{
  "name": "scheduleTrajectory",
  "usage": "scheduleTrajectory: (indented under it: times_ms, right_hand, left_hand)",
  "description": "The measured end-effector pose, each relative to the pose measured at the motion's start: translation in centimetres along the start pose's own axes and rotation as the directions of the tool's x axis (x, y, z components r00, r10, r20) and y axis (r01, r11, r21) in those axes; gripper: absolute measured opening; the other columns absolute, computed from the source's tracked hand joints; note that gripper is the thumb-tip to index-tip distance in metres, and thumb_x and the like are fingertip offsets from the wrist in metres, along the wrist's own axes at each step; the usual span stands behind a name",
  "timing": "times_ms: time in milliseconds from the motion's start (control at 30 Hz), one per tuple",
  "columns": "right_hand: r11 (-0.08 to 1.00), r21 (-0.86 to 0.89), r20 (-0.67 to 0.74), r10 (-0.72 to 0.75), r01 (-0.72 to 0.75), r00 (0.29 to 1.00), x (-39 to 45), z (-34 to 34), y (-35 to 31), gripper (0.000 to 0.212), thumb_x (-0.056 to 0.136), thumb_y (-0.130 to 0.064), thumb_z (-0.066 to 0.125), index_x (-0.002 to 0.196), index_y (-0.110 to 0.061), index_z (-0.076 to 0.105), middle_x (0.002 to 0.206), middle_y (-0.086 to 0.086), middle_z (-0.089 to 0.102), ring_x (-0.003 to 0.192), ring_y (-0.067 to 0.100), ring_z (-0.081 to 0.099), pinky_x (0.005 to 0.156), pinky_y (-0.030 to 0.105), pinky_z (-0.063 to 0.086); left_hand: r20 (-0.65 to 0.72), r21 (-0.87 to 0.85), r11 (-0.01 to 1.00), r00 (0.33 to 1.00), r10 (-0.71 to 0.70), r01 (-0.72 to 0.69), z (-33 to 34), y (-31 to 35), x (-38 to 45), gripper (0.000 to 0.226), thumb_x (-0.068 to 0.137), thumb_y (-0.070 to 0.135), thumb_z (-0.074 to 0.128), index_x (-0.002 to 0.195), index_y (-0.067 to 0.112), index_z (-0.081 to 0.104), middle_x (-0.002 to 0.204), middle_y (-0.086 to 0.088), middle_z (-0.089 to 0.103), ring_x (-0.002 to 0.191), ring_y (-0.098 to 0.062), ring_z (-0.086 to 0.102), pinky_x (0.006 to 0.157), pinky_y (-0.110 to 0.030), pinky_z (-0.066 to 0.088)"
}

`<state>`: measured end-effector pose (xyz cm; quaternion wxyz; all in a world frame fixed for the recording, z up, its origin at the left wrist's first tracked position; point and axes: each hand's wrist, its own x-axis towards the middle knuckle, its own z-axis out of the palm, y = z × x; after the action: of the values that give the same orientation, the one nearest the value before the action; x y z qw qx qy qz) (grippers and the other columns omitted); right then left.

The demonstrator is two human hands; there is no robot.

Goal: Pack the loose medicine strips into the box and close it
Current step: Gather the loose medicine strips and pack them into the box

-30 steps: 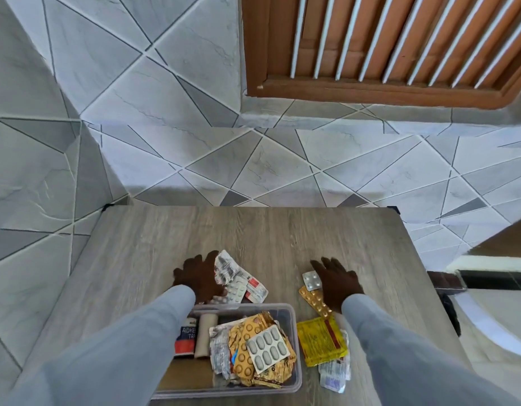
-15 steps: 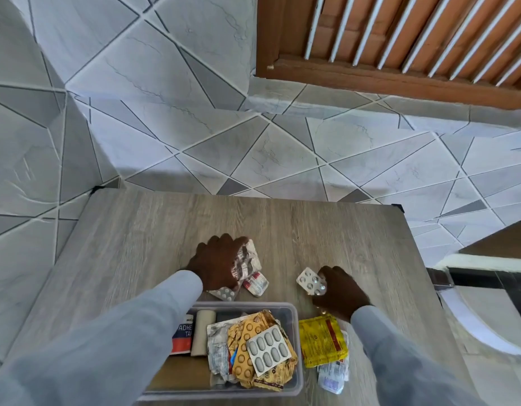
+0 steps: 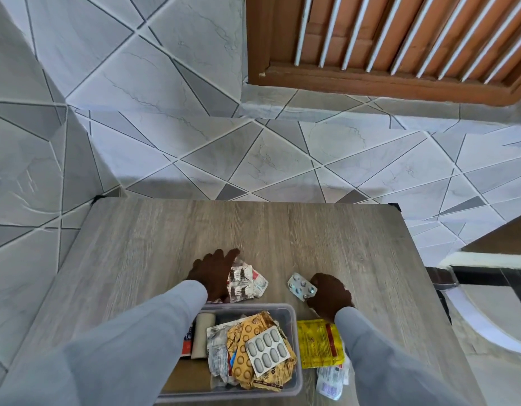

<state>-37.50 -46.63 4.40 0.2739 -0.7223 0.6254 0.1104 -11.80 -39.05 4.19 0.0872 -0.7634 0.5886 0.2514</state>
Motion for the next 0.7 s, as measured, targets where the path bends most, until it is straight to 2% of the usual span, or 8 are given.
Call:
scheduleTrajectory:
  times_ms: [67,133,167,267,467,533,633,700]
  right_hand:
    - [0.996,0.090,-0.007,-0.004,0.005,1.000,-0.1,-0.4,-0.2,0.009,0.078,-0.019,0.064,0.082,-0.026,0.061,0.104,0.005,0.064,0.103,0.030,0.060,0.088,0.037,0.050]
    - [0.985,0.168,-0.040,-0.040,0.046,0.998,0.0,-0.7,-0.1,0.024,0.080,-0.013,0.064,0.066,-0.028,0.052,0.091,0.005,0.062,0.088,0.027,0.060,0.074,0.032,0.050]
    - [0.976,0.208,-0.056,-0.056,0.067,0.997,-0.2,-1.1,-0.2,0.026,0.083,-0.011,0.062,0.067,-0.027,0.049,0.086,0.004,0.061,0.078,0.024,0.058,0.067,0.029,0.047]
    - [0.945,0.296,-0.118,-0.109,0.140,0.987,-0.7,-2.6,-1.0,0.013,0.087,-0.011,0.060,0.078,-0.019,0.054,0.076,0.001,0.060,0.064,0.015,0.054,0.052,0.025,0.039]
    - [0.860,0.431,-0.230,-0.188,0.273,0.955,-3.3,-5.0,-3.6,0.009,0.084,-0.013,0.065,0.084,-0.008,0.058,0.070,0.000,0.058,0.060,0.014,0.050,0.051,0.025,0.038]
    - [0.837,0.458,-0.252,-0.202,0.300,0.946,-4.5,-5.0,-4.7,0.010,0.083,-0.013,0.067,0.082,-0.011,0.057,0.070,-0.002,0.057,0.060,0.013,0.050,0.053,0.025,0.038]
    - [0.808,0.488,-0.233,-0.244,0.331,0.941,-5.9,-4.2,-6.0,0.007,0.086,-0.015,0.065,0.088,-0.016,0.058,0.078,0.000,0.062,0.069,0.017,0.057,0.059,0.027,0.042]
    - [0.802,0.492,-0.174,-0.291,0.339,0.941,-7.0,-3.2,-6.7,0.009,0.090,-0.015,0.060,0.099,-0.013,0.059,0.088,0.005,0.064,0.078,0.019,0.058,0.064,0.028,0.043]
  left_hand:
    - [-0.012,-0.045,0.998,0.999,-0.038,0.037,-0.3,-0.2,0.0,0.105,0.061,0.027,0.082,0.142,0.031,0.016,0.134,-0.009,0.043,0.122,-0.033,0.045,0.100,-0.048,0.039]
    - [-0.042,-0.085,0.995,0.997,-0.057,0.053,-0.7,-0.3,-0.1,0.092,0.063,0.029,0.080,0.137,0.028,0.026,0.130,-0.007,0.049,0.118,-0.031,0.049,0.098,-0.047,0.039]
    - [-0.066,-0.111,0.992,0.996,-0.068,0.060,-0.9,-0.4,-0.1,0.083,0.064,0.030,0.078,0.133,0.027,0.032,0.126,-0.006,0.053,0.115,-0.030,0.051,0.097,-0.046,0.040]
    - [-0.127,-0.173,0.982,0.986,-0.104,0.081,-1.8,-0.8,-0.5,0.049,0.069,0.037,0.070,0.112,0.024,0.048,0.114,-0.005,0.063,0.103,-0.029,0.059,0.088,-0.041,0.046]
    - [-0.141,-0.378,0.922,0.980,-0.142,0.080,-3.7,-2.3,-1.5,0.035,0.064,0.041,0.071,0.090,0.022,0.058,0.101,-0.005,0.069,0.092,-0.030,0.065,0.082,-0.041,0.053]
    - [-0.168,-0.429,0.901,0.974,-0.152,0.067,-4.4,-2.8,-2.1,0.032,0.062,0.037,0.074,0.085,0.021,0.060,0.095,-0.006,0.070,0.087,-0.030,0.066,0.078,-0.038,0.054]
    - [-0.198,-0.541,0.841,0.972,-0.128,0.000,-5.6,-3.4,-3.3,0.025,0.062,0.028,0.076,0.079,0.016,0.062,0.089,-0.008,0.070,0.082,-0.028,0.066,0.071,-0.035,0.052]
    - [-0.204,-0.656,0.753,0.973,-0.111,-0.051,-6.5,-3.7,-4.6,0.023,0.067,0.019,0.076,0.083,0.008,0.064,0.090,-0.013,0.070,0.083,-0.027,0.066,0.074,-0.039,0.053]
